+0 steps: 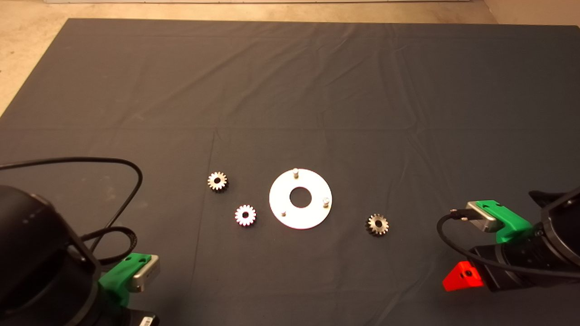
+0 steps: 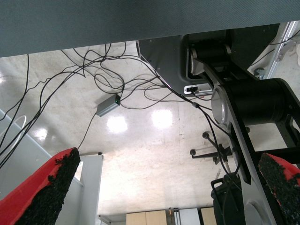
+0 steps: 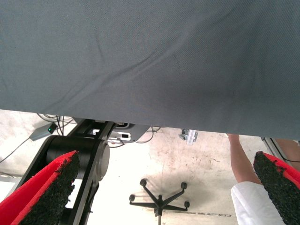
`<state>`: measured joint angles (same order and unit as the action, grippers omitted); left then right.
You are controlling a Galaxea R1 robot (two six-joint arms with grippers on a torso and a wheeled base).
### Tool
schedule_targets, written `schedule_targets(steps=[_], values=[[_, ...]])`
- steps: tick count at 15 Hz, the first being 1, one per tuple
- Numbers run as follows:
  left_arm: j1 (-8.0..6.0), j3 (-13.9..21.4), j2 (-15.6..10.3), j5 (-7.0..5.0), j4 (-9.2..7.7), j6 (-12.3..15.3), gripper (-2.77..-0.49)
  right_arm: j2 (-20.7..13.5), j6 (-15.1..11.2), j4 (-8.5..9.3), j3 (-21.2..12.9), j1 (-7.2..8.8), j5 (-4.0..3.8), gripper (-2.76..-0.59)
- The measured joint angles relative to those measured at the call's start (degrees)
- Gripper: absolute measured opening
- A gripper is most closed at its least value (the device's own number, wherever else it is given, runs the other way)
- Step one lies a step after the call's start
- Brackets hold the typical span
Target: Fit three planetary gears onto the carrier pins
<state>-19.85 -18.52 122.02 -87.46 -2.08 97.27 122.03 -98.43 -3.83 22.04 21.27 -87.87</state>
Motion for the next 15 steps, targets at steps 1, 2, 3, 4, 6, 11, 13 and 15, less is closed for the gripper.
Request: schedule_targets(steps=[1, 2, 3, 4, 6, 11, 13, 15], values=[[0.00, 0.00, 0.01, 0.00, 0.00, 0.00, -0.49, 0.02, 0.00, 0.00, 0.00, 0.00, 0.00, -0.60], [0.00, 0.00, 0.00, 0.01, 0.00, 0.00, -0.49, 0.02, 0.00, 0.00, 0.00, 0.00, 0.00, -0.60], [0.00, 0.00, 0.00, 0.00, 0.00, 0.00, -0.49, 0.04, 0.00, 0.00, 0.00, 0.00, 0.00, -0.60], [0.00, 0.00, 0.00, 0.01, 0.00, 0.00, -0.49, 0.04, 0.00, 0.00, 0.00, 0.00, 0.00, -0.60], [0.00, 0.00, 0.00, 0.00, 0.00, 0.00, -0.49, 0.04, 0.00, 0.00, 0.00, 0.00, 0.00, -0.60], [0.00, -0.06, 0.01, 0.01, 0.26, -0.60, -0.49, 0.04, 0.00, 0.00, 0.00, 0.00, 0.00, -0.60], [0.00, -1.31, 0.06, 0.02, 0.98, -1.95, -0.49, 0.07, 0.50, 0.00, 0.00, 0.00, 0.00, -0.60], [-0.02, -4.36, 0.21, 0.00, 2.36, -3.31, -0.49, 0.07, 2.25, 0.00, 0.00, 0.00, 0.00, -0.60]])
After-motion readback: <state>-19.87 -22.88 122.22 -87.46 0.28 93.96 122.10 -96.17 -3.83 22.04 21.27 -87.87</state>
